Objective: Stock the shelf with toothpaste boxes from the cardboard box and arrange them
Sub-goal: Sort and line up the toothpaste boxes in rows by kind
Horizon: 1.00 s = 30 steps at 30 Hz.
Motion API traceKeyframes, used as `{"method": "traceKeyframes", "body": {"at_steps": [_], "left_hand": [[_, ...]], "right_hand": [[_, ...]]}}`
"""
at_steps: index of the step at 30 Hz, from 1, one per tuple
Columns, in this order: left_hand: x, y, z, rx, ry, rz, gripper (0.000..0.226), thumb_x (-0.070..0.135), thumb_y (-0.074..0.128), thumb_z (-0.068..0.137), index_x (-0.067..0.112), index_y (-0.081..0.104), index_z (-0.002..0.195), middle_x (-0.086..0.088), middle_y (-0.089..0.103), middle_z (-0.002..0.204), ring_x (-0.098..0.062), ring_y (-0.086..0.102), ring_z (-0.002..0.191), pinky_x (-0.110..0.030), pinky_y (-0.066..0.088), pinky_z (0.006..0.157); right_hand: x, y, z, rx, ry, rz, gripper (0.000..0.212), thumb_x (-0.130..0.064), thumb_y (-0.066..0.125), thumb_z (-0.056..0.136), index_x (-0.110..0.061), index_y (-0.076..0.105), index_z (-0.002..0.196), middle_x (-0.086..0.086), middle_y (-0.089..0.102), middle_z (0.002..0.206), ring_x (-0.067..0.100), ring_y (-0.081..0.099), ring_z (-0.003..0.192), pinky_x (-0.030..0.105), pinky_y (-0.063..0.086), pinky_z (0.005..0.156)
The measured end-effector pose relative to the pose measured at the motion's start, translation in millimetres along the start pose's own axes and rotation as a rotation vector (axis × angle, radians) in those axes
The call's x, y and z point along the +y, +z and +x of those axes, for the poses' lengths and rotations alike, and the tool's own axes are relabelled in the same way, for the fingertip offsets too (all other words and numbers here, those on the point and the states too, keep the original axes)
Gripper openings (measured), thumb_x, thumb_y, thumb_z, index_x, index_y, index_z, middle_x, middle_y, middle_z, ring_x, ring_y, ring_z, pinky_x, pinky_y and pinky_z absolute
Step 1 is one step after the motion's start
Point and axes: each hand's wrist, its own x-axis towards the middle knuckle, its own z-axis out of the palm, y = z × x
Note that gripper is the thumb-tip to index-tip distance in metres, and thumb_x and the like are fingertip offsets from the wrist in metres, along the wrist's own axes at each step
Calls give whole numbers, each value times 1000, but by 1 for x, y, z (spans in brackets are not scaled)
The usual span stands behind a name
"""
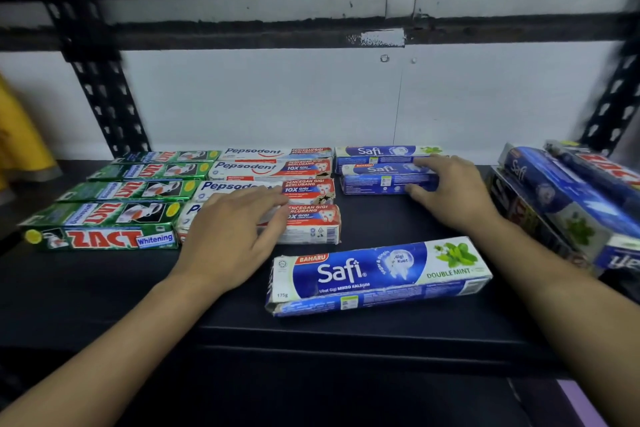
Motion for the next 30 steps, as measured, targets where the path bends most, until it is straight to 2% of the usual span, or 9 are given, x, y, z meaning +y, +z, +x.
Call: {"method": "traceKeyframes", "body": {"at_steps": [3, 13, 15, 17, 19, 21, 24, 26, 30], "left_hand": [[0, 0, 0, -3, -4, -1, 54, 54, 29, 96, 29, 67, 124, 11, 64, 130, -13, 58, 121, -42, 45, 98], [3, -2, 0, -10, -15, 5, 57, 56, 27, 95, 28, 67, 124, 10, 64, 130, -13, 58, 120, -40, 44, 99], [3, -2, 0, -9, -15, 4, 57, 56, 27, 95, 28, 67, 124, 10, 65, 130, -13, 58, 120, -41, 45, 99], [3, -2, -1, -14, -16, 15, 57, 56, 27, 96, 29, 67, 125, 10, 64, 131, -13, 58, 122, -41, 45, 99], [2, -2, 0, -18, -17, 20, 56, 56, 26, 95, 29, 66, 125, 10, 63, 132, -13, 57, 122, -41, 44, 99], [2, -1, 0, -17, -14, 20, 56, 56, 26, 95, 29, 66, 125, 10, 64, 131, -14, 58, 122, -41, 44, 98], [2, -1, 0, -16, -13, 24, 57, 56, 26, 95, 30, 66, 124, 10, 63, 132, -14, 58, 122, -41, 45, 98], [1, 0, 0, -14, -13, 23, 56, 56, 26, 95, 30, 67, 124, 11, 63, 132, -13, 57, 123, -41, 45, 98], [0, 1, 0, -13, -14, 29, 54, 56, 27, 95, 31, 66, 124, 12, 62, 133, -12, 56, 124, -40, 44, 99]], "right_hand": [[0, 2, 1, 40, -23, 15, 51, -39, 75, 79, -16, 66, 123, 5, 67, 123, 28, 57, 116, 38, 40, 105], [-3, 7, 0, 55, 44, -11, 53, -54, 70, 80, -28, 63, 126, 1, 66, 125, 27, 52, 122, 41, 46, 99], [-1, 9, 2, 52, 45, -43, 59, -57, 68, 79, -26, 61, 129, 5, 58, 135, 30, 48, 126, 42, 41, 105], [1, 11, 3, 62, 83, -70, 70, -60, 68, 78, -22, 54, 135, 11, 43, 149, 35, 39, 134, 42, 31, 112], [1, 10, 3, 60, 170, -21, 83, -61, 72, 75, -16, 46, 140, 15, 32, 153, 39, 34, 135, 42, 29, 112], [3, 10, 3, 54, 236, 64, 90, -64, 75, 68, -11, 46, 135, 16, 42, 142, 38, 44, 126, 44, 40, 105], [5, 8, 3, 59, 276, 184, 84, -60, 82, 62, -7, 50, 120, 12, 59, 121, 33, 56, 113, 41, 48, 93], [4, 7, 4, 64, 296, 224, 86, -55, 85, 62, -6, 47, 122, 14, 60, 123, 33, 55, 115, 39, 46, 93], [3, 4, 6, 54, 329, 268, 113, -53, 87, 60, -2, 31, 143, 17, 52, 137, 34, 48, 127, 39, 42, 101]]}}
